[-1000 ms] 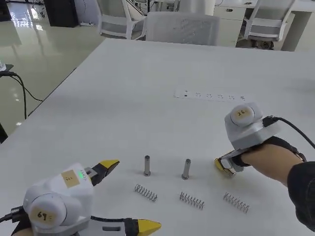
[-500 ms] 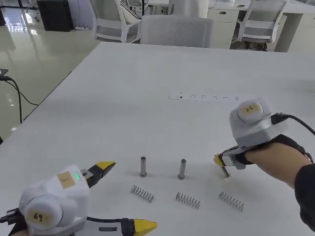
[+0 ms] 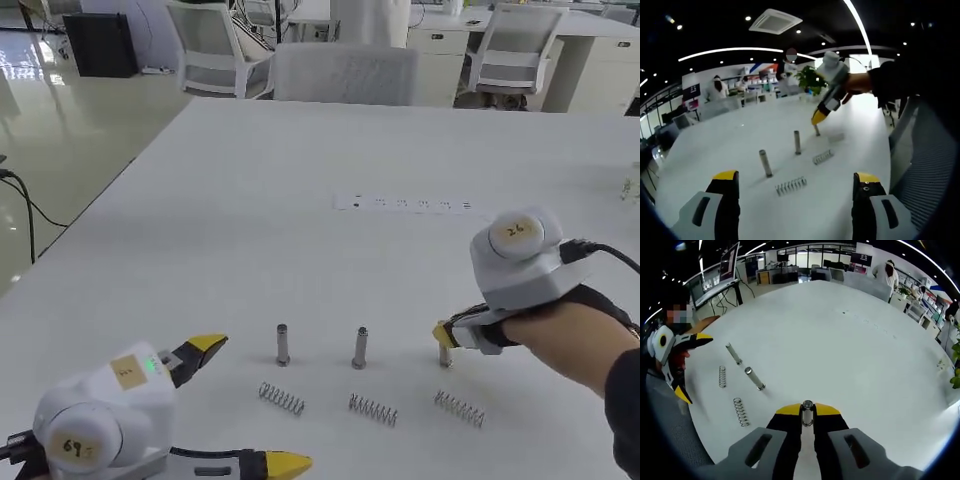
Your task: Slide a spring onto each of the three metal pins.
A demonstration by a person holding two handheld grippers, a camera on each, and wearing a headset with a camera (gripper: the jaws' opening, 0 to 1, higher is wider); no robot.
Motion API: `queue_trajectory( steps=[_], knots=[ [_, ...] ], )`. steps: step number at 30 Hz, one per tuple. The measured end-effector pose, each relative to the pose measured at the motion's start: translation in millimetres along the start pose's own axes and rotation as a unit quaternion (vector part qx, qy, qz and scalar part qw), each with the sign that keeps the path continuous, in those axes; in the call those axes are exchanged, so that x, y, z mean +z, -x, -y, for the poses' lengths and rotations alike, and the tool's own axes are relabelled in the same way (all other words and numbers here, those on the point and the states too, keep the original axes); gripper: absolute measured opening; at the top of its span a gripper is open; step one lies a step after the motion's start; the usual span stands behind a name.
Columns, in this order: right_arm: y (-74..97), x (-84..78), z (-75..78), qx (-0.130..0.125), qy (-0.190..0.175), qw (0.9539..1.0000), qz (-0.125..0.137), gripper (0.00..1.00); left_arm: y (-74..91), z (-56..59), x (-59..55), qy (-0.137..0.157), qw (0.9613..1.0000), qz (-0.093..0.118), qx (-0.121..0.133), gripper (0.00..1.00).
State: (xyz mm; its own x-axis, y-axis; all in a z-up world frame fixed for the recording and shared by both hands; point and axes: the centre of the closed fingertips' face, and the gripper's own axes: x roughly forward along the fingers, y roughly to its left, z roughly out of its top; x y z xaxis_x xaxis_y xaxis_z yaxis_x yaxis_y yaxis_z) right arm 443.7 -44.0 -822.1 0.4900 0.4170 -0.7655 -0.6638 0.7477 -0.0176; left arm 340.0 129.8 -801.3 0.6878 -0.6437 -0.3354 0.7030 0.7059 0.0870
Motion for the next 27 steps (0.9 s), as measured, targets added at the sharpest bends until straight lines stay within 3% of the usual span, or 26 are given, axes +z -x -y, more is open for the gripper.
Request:
queue_trajectory(
  steps=[16,27],
  knots=[
    [4.6,-5.3,-0.1,0.004,-0.016,0.9998,0.007,0.05,-0.7,1.3,-1.4,0.000,1.0000,-0.003,-0.001,0.90],
    [4.8,-5.7,-0.5,0.006,0.001,1.0000,0.005,0.06,-0.8,1.4,-1.0,0.000,1.0000,-0.004,-0.002,0.91]
  ],
)
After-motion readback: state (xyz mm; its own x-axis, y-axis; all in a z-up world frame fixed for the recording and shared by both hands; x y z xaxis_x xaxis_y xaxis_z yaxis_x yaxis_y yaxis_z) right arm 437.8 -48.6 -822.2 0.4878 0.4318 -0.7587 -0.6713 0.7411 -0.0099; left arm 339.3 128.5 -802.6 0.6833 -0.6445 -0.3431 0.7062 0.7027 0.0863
